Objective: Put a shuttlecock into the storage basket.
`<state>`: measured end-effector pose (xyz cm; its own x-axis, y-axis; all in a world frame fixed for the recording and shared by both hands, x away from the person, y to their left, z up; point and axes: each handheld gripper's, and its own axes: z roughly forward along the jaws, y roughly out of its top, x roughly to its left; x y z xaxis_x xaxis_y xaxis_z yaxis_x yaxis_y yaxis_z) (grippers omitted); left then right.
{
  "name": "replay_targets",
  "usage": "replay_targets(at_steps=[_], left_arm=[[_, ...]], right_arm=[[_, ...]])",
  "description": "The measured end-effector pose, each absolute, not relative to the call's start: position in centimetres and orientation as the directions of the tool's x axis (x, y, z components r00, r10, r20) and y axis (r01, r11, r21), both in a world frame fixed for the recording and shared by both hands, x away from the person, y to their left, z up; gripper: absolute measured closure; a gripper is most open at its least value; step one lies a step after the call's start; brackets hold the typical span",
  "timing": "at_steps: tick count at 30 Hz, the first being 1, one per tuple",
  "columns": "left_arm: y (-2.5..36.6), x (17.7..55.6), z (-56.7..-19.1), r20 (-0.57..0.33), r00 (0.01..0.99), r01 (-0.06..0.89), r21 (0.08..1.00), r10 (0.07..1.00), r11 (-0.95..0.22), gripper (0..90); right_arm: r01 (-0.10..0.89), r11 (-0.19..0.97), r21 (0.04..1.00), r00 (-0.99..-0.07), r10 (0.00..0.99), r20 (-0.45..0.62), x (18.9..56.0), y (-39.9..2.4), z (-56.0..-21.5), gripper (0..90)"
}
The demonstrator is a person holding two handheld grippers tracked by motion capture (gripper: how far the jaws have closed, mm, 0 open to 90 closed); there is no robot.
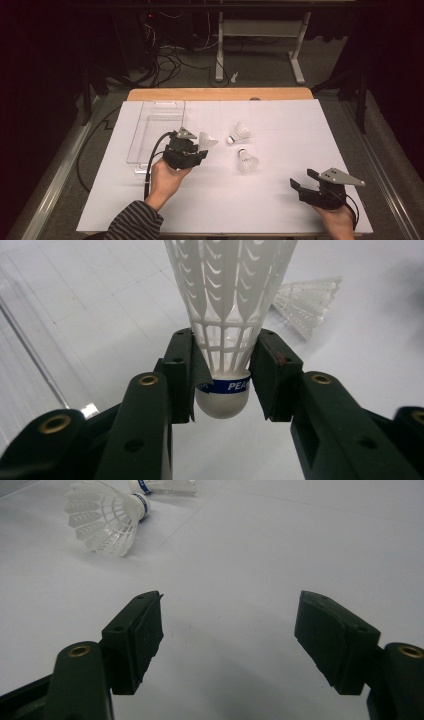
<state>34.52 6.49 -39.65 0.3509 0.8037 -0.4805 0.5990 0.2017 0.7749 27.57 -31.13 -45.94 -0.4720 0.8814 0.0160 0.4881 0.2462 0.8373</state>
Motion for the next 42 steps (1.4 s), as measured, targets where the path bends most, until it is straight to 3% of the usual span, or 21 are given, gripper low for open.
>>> replay_targets(at_steps=[42], left_arm=[[10.4,36.7,-38.5,-0.486,0.260,0.583,0.768,0.834,0.265,64.0]], right_arm=[[0.488,0.239,0.840,-0.470,0.882,0.023,27.6,-31.2,-45.9,27.8]])
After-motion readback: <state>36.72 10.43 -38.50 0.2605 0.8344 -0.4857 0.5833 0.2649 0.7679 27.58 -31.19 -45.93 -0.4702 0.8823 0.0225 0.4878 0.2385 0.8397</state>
